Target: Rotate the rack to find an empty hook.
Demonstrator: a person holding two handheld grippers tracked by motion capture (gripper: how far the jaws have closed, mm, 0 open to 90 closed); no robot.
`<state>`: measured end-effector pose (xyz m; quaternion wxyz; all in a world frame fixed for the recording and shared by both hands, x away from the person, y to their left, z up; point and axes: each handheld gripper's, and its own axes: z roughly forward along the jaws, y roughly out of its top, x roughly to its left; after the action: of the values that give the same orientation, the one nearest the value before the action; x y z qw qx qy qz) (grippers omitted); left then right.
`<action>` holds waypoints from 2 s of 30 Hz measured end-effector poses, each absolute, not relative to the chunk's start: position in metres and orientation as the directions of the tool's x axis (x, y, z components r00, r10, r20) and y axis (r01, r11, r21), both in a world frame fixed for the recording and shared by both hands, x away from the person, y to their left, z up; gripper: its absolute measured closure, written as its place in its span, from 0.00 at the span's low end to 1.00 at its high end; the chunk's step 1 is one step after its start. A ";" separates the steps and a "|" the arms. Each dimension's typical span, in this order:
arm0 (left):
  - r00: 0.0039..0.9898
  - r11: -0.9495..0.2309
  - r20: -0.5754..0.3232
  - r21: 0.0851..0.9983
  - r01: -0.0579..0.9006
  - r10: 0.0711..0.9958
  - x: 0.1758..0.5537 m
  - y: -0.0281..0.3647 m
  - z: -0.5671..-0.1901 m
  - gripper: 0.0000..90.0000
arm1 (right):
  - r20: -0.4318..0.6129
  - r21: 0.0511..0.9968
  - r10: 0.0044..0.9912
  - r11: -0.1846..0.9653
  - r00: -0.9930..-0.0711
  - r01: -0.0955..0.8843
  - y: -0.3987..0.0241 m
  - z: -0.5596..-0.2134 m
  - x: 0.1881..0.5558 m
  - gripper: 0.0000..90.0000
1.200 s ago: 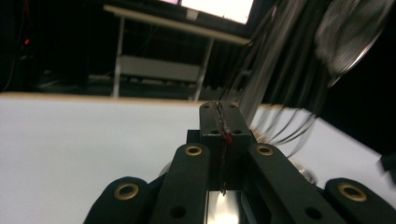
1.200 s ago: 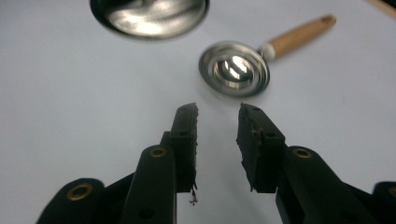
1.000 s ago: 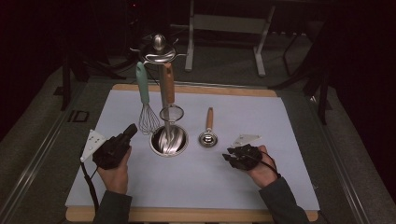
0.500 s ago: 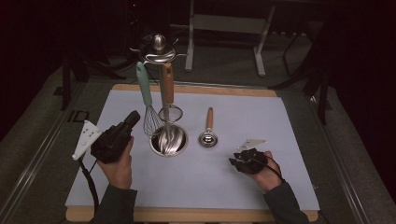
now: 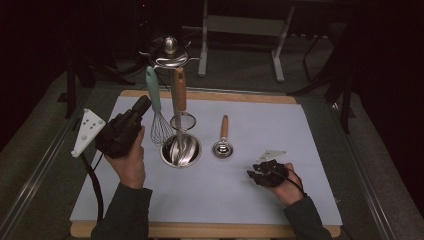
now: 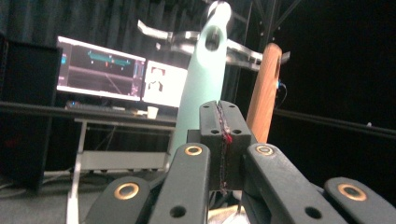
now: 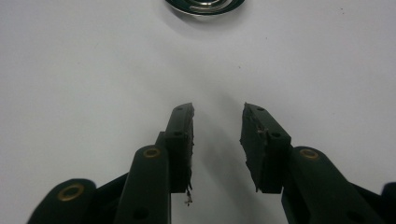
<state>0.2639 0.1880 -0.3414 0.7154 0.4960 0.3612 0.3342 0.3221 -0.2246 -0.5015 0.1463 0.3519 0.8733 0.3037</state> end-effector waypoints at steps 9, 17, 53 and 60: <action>0.515 0.280 -0.156 0.944 -0.173 0.843 0.272 0.186 -0.309 1.00 | -0.042 0.634 0.709 0.563 -0.704 0.530 -0.228 -0.502 0.322 0.70; 0.505 0.252 -0.131 0.951 -0.180 0.853 0.282 0.180 -0.297 1.00 | -0.037 0.629 0.714 0.561 -0.699 0.539 -0.230 -0.503 0.323 0.70; 0.429 0.206 -0.118 0.965 -0.165 0.896 0.300 0.195 -0.287 1.00 | -0.033 0.630 0.719 0.554 -0.694 0.544 -0.234 -0.505 0.324 0.70; 0.418 0.204 -0.124 0.967 -0.150 0.900 0.308 0.200 -0.284 1.00 | -0.030 0.627 0.719 0.554 -0.695 0.547 -0.233 -0.505 0.323 0.70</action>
<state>0.3080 0.1996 -0.2840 0.6787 0.4985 0.3757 0.3868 0.3233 -0.2334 -0.5055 0.1427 0.3636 0.8700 0.3009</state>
